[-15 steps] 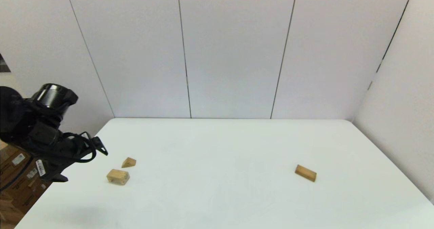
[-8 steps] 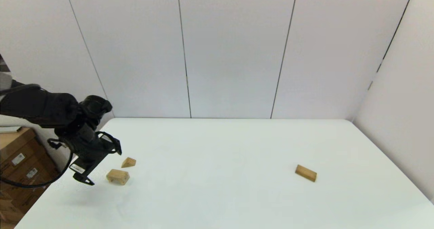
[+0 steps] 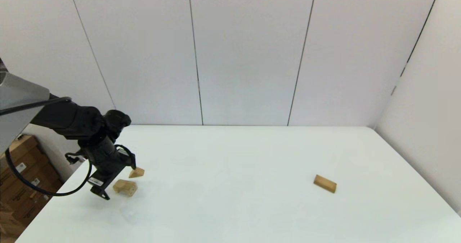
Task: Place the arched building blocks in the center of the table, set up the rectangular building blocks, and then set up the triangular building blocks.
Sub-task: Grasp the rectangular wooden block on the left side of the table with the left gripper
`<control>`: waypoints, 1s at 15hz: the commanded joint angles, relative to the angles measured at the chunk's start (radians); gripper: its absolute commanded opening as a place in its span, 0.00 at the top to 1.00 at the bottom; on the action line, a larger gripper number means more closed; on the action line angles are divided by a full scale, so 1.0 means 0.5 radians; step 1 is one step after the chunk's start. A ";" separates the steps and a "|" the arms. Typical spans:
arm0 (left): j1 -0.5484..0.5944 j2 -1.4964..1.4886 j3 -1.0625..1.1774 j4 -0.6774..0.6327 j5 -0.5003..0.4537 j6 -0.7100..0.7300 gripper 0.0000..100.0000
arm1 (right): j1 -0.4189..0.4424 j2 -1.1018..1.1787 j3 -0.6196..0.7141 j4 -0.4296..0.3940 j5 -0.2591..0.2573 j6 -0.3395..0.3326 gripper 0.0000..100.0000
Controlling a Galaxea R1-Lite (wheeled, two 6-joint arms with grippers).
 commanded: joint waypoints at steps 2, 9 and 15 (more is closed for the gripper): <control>0.001 0.072 -0.026 0.003 -0.005 -0.074 0.00 | 0.000 -0.001 0.003 0.000 0.001 -0.002 0.00; 0.004 0.127 -0.035 -0.006 -0.014 -0.080 0.00 | 0.000 -0.001 0.003 0.000 0.001 -0.002 0.00; 0.007 0.179 -0.075 -0.006 -0.020 -0.083 0.00 | 0.000 -0.001 0.003 0.000 0.001 -0.002 0.00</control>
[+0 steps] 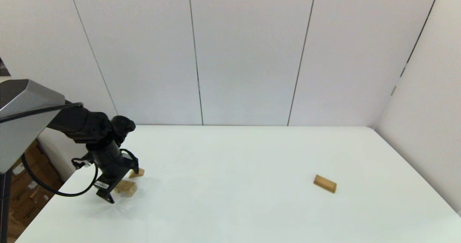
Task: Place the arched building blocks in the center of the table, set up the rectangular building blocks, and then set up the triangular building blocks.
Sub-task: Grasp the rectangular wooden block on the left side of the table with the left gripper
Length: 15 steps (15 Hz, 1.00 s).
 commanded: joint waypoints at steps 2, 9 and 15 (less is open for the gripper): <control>0.004 0.036 -0.012 0.006 0.002 -0.017 0.00 | 0.000 -0.001 0.003 0.000 0.001 -0.002 0.00; 0.010 0.051 -0.030 0.006 -0.001 -0.051 0.00 | 0.000 -0.001 0.003 0.000 0.001 -0.002 0.00; 0.010 0.054 -0.030 0.009 -0.026 -0.051 1.00 | 0.000 -0.001 0.003 0.000 0.001 -0.002 0.00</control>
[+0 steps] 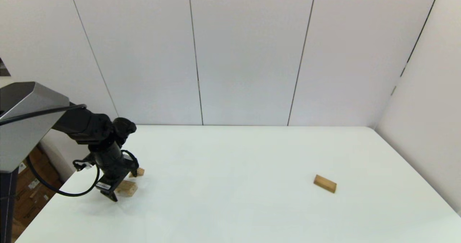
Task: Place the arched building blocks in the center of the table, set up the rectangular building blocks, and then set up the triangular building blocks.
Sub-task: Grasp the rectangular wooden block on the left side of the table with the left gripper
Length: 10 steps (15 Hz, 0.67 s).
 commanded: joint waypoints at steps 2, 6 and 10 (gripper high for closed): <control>0.001 -0.003 -0.004 0.015 -0.063 -0.022 1.00 | 0.000 -0.001 0.003 0.001 0.001 -0.001 0.00; 0.001 -0.006 -0.001 0.018 -0.063 -0.025 1.00 | 0.000 -0.001 0.003 0.001 0.001 -0.001 0.00; 0.001 -0.018 0.002 0.036 -0.063 -0.049 1.00 | 0.000 -0.001 0.003 0.001 0.001 -0.001 0.00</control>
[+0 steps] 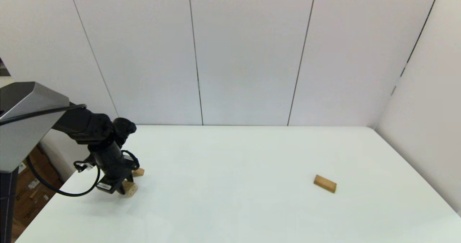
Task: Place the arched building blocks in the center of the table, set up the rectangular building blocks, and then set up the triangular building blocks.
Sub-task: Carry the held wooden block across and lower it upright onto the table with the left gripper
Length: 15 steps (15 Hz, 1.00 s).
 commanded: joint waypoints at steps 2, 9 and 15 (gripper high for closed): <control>0.001 -0.048 0.004 0.082 0.004 -0.027 1.00 | 0.000 -0.001 0.003 0.000 0.001 -0.001 0.00; -0.024 -0.364 0.026 0.140 -0.002 0.173 1.00 | 0.000 -0.001 0.003 0.000 0.001 -0.001 0.00; -0.236 -0.564 0.035 0.444 -0.002 0.894 1.00 | 0.000 -0.001 0.003 0.000 0.001 -0.001 0.00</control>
